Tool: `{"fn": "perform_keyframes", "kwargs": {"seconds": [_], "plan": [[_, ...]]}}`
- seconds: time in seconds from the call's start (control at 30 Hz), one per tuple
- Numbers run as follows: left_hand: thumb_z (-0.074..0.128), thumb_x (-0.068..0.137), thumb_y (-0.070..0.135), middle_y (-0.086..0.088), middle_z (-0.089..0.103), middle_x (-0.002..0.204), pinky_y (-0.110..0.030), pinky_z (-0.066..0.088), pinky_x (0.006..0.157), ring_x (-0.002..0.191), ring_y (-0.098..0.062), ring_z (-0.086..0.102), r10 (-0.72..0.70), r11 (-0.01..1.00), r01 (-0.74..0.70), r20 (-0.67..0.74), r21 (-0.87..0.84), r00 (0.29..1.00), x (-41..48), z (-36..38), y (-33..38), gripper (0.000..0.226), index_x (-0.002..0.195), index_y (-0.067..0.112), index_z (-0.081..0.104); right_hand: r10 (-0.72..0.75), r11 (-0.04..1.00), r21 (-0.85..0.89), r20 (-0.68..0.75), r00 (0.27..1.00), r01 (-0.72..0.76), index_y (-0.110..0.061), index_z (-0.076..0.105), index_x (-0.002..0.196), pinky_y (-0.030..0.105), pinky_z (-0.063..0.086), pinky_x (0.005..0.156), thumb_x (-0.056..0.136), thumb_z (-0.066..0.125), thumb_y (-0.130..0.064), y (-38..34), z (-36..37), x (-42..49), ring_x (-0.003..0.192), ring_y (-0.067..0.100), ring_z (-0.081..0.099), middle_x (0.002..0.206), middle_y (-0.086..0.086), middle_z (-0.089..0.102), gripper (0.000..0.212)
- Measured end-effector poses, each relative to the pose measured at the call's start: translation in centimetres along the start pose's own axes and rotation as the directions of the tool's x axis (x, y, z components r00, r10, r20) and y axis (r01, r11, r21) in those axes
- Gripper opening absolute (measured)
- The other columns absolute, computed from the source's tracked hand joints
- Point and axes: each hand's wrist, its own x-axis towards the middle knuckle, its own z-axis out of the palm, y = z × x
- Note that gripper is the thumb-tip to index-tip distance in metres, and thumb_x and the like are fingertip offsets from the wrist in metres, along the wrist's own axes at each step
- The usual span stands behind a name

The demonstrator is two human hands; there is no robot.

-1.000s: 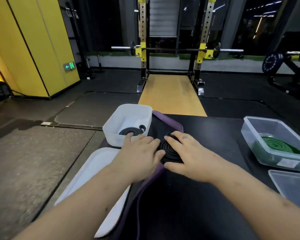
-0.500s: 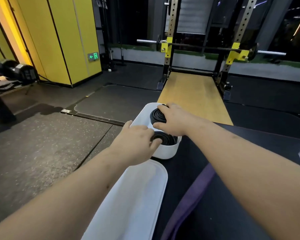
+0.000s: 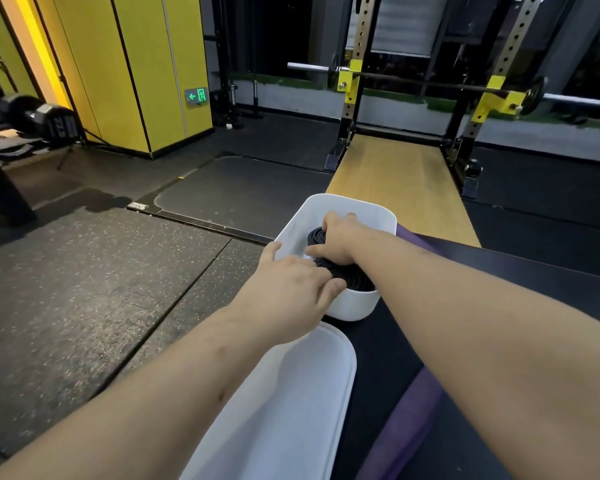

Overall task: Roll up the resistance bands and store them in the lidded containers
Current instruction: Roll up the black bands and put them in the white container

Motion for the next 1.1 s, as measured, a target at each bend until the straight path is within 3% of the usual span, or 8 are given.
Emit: {"fn": "perform_keyframes", "kwargs": {"seconds": [0.1, 0.27, 0.4, 0.63, 0.73, 0.83, 1.0, 1.1], "plan": [[0.025, 0.107, 0.048, 0.010, 0.051, 0.080, -0.050, 0.009, 0.123, 0.094, -0.014, 0.051, -0.015, 1.000, 0.015, 0.013, -0.011, 1.000, 0.0, 0.0, 0.2, 0.044, 0.077, 0.026, 0.049, -0.016, 1.000, -0.021, 0.026, 1.000, 0.017, -0.022, 0.034, 0.146, 0.050, 0.045, 0.101, 0.096, 0.053, -0.065, 0.3, -0.1, -0.3, 0.113, 0.035, 0.054, 0.136, 0.011, 0.042, 0.069], [0.023, 0.106, 0.051, 0.008, 0.052, 0.083, -0.052, 0.008, 0.123, 0.097, -0.015, 0.052, -0.034, 0.999, 0.035, 0.033, -0.025, 0.999, 0.1, 0.0, 0.0, 0.044, 0.078, 0.027, 0.047, -0.072, 0.980, -0.174, 0.126, 0.989, 0.094, -0.032, 0.027, 0.157, 0.044, 0.043, 0.099, 0.107, 0.045, -0.043, 1.6, -2.1, -0.9, 0.119, 0.032, 0.057, 0.144, 0.007, 0.057, 0.054], [0.023, 0.107, 0.050, 0.008, 0.051, 0.081, -0.050, 0.007, 0.124, 0.098, -0.015, 0.052, -0.027, 0.999, 0.028, 0.044, -0.026, 0.999, 0.2, -0.2, 0.3, 0.045, 0.077, 0.027, 0.046, -0.103, 0.965, -0.232, 0.080, 0.991, 0.119, -0.031, 0.027, 0.159, 0.043, 0.043, 0.102, 0.108, 0.050, -0.036, 1.5, -1.8, -1.2, 0.127, 0.034, 0.056, 0.145, 0.008, 0.057, 0.057], [0.022, 0.106, 0.052, 0.009, 0.050, 0.081, -0.050, 0.008, 0.124, 0.094, -0.014, 0.049, -0.036, 0.999, 0.038, 0.046, -0.029, 0.998, 0.3, 0.1, 0.0, 0.045, 0.077, 0.027, 0.045, -0.138, 0.918, -0.352, 0.142, 0.980, 0.181, -0.038, 0.018, 0.163, 0.037, 0.041, 0.103, 0.111, 0.039, -0.027, 2.1, -2.2, -2.5, 0.133, 0.030, 0.052, 0.157, 0.004, 0.047, 0.057], [0.027, 0.106, 0.050, 0.010, 0.050, 0.083, -0.051, 0.008, 0.124, 0.097, -0.013, 0.047, -0.041, 0.997, 0.044, 0.050, -0.067, 0.998, 0.2, 0.1, 0.1, 0.039, 0.079, 0.028, 0.045, -0.173, 0.930, -0.314, 0.087, 0.981, 0.192, -0.035, 0.031, 0.160, 0.037, 0.043, 0.104, 0.110, 0.037, -0.030, 2.3, -2.1, -4.1, 0.133, 0.030, 0.052, 0.156, 0.005, 0.048, 0.050], [0.032, 0.105, 0.048, 0.011, 0.056, 0.103, -0.052, 0.008, 0.124, 0.115, -0.012, 0.050, -0.025, 0.996, 0.028, 0.032, -0.083, 0.999, -0.3, -0.1, 0.7, 0.029, 0.098, 0.030, 0.055, -0.226, 0.949, -0.229, -0.009, 0.974, 0.218, -0.030, 0.043, 0.152, 0.043, 0.048, 0.106, 0.109, 0.039, -0.033, 3.0, -2.0, -6.5, 0.127, 0.032, 0.055, 0.148, 0.008, 0.055, 0.044], [0.032, 0.095, 0.043, 0.010, 0.059, 0.114, -0.041, 0.034, 0.108, 0.117, -0.020, 0.052, 0.035, 0.998, -0.037, -0.049, -0.042, 0.998, -1.5, -2.0, 2.7, 0.037, 0.114, 0.030, 0.061, -0.246, 0.967, -0.104, -0.146, 0.958, 0.232, -0.034, 0.031, 0.160, 0.044, 0.043, 0.112, 0.107, 0.041, -0.038, 4.5, -2.9, -12.4, 0.141, 0.030, 0.045, 0.163, 0.000, 0.035, 0.054], [0.040, 0.100, 0.035, 0.003, 0.060, 0.121, -0.035, 0.037, 0.102, 0.118, -0.024, 0.051, 0.064, 0.997, -0.065, -0.030, -0.042, 0.997, -3.1, -4.0, 4.9, 0.036, 0.127, 0.024, 0.061, -0.247, 0.969, -0.071, -0.183, 0.952, 0.238, -0.032, 0.031, 0.160, 0.042, 0.039, 0.116, 0.108, 0.040, -0.037, 5.7, -3.3, -16.5, 0.144, 0.026, 0.039, 0.161, 0.000, 0.036, 0.053]]}}
